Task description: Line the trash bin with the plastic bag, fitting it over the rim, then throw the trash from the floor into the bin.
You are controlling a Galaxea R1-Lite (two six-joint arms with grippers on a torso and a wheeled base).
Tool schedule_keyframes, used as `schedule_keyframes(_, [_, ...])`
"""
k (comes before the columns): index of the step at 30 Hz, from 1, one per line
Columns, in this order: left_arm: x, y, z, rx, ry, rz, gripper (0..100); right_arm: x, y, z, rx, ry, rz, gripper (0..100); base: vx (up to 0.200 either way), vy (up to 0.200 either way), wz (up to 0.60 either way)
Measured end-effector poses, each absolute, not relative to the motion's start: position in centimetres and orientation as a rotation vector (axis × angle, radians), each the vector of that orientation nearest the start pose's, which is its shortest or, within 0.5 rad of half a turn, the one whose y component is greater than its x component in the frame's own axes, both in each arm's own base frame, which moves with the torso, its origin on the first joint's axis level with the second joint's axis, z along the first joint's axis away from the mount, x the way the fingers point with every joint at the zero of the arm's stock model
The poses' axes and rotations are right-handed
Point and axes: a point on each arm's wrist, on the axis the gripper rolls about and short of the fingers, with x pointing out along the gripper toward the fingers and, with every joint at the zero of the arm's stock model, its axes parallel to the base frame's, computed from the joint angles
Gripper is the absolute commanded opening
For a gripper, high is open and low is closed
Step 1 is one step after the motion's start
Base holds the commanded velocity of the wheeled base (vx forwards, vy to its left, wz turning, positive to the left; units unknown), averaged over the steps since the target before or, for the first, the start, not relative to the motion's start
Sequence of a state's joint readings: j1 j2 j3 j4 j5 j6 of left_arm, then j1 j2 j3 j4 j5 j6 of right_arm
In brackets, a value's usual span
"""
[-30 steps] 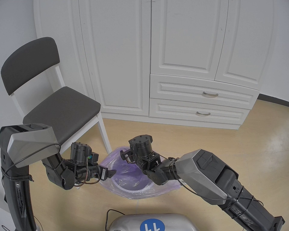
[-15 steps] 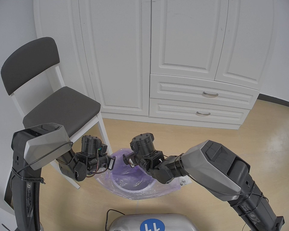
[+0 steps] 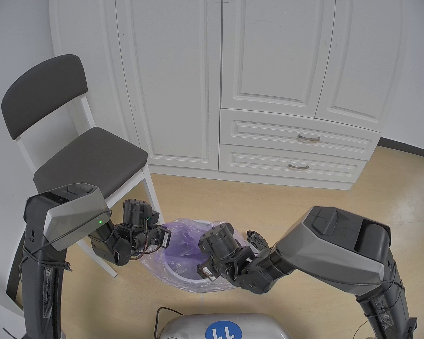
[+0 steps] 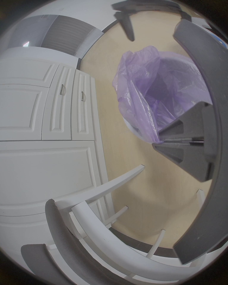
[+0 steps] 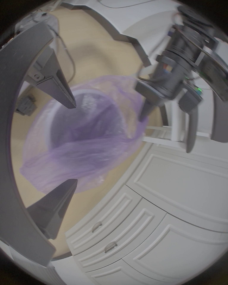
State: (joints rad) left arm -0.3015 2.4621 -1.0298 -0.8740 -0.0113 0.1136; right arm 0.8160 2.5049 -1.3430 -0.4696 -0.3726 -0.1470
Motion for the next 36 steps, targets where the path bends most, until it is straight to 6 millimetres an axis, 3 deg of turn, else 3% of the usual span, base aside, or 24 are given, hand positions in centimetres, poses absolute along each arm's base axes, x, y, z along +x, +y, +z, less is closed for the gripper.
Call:
schedule_keyframes(4, [40.0, -12.5, -2.8, 0.174, 0.537, -0.330, 0, 30.4, 32.3, -2.9, -0.582, 0.593, 0.462, 100, 0.000, 0.000, 0.00])
schedule_keyframes(7, [40.0, -12.5, -2.7, 0.159, 0.536, -0.325, 0, 30.3, 32.7, -3.4, -0.594, 0.592, 0.454, 100, 0.000, 0.000, 0.00])
schedule_keyframes(17, [39.7, -12.7, -1.7, 0.136, 0.522, -0.323, 0, 33.7, 36.3, -3.0, -0.554, 0.507, 0.396, 100, 0.000, 0.000, 0.00])
schedule_keyframes(30, [39.5, -12.8, -0.5, 0.117, 0.499, -0.322, 0, 37.0, 36.9, -3.8, -0.637, 0.627, 0.328, 100, 0.000, 0.000, 0.00])
schedule_keyframes(31, [39.5, -12.8, -0.4, 0.113, 0.498, -0.321, 0, 37.3, 36.7, -4.0, -0.642, 0.635, 0.317, 0, 0.000, 0.000, 0.00])
schedule_keyframes(36, [39.4, -12.6, 0.0, 0.107, 0.492, -0.317, 0, 38.1, 36.1, -4.6, -0.642, 0.646, 0.291, 0, 0.000, 0.000, 0.00])
